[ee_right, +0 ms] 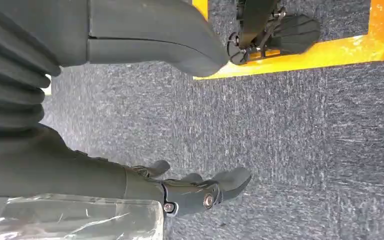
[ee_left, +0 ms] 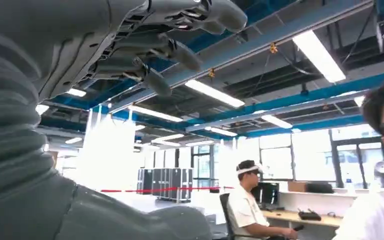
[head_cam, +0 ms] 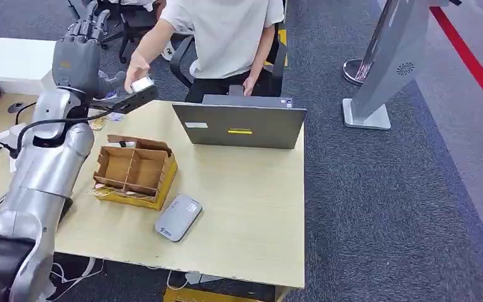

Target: Pass the card to the sensor for recognition and then transmit it.

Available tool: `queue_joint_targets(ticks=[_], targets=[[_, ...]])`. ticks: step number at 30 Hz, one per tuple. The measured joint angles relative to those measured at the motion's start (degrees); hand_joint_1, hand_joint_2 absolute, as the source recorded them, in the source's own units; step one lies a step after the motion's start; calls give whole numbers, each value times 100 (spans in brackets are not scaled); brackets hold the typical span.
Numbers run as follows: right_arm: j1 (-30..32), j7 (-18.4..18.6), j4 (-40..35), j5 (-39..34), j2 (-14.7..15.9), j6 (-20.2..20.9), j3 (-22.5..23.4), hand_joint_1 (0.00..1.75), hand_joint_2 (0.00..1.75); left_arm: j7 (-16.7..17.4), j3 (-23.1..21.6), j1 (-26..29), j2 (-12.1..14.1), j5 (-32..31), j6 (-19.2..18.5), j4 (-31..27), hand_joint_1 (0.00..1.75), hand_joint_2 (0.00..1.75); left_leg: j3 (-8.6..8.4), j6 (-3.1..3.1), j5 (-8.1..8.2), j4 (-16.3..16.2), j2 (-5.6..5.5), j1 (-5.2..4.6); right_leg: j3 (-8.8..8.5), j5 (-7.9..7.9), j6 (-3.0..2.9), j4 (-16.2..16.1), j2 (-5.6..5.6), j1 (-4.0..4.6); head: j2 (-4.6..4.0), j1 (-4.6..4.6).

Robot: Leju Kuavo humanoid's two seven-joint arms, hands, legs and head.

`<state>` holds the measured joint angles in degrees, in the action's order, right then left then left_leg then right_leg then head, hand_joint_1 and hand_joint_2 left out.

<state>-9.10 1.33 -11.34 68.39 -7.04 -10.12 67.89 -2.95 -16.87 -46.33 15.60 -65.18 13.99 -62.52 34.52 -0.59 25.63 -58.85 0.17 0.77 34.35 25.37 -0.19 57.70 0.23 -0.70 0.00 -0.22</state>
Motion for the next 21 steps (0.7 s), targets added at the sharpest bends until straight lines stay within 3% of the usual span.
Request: queue_joint_targets(ticks=[5, 7, 11, 13, 17, 21], targets=[[162, -122, -2, -260, 0, -22, 175, 0, 175, -145, 0, 1470, 322, 135, 13, -1922, 0, 175, 1, -5, 16, 3, 5, -2, 0, 17, -2, -1, 6, -1, 0, 2], [199, -133, -2, -358, 0, -31, 260, 0, 175, -274, -2, 2213, 494, 131, 174, -2739, 0, 175, -3, 1, 31, 4, 17, -4, -2, 27, 1, -1, 16, -2, 0, -2], [247, -133, -4, -516, 7, -55, 437, 0, 175, -639, -2, 3654, 739, 35, 571, -3840, 0, 175, -6, -1, 46, 4, 19, -4, 0, 42, 4, -4, 19, -3, 0, -4], [248, -146, -9, -555, 15, -57, 487, 0, 175, -746, -4, 4144, 866, 79, 511, -4117, 0, 175, -5, 1, 49, 4, 15, -4, 0, 49, 10, -5, 15, -3, 0, -4], [249, -157, -9, -599, 35, -55, 566, 0, 175, -848, -7, 4759, 1144, 319, -237, -4337, 0, 175, -8, 3, 50, 4, 14, -3, -4, 51, 12, -5, 12, -3, 0, -7], [250, -155, -9, -599, 50, -57, 592, 0, 175, -535, -9, 5029, 1288, 278, -835, -4252, 0, 175, -7, -1, 44, 4, 7, 0, -4, 48, 9, -5, 6, -2, 0, -4]])
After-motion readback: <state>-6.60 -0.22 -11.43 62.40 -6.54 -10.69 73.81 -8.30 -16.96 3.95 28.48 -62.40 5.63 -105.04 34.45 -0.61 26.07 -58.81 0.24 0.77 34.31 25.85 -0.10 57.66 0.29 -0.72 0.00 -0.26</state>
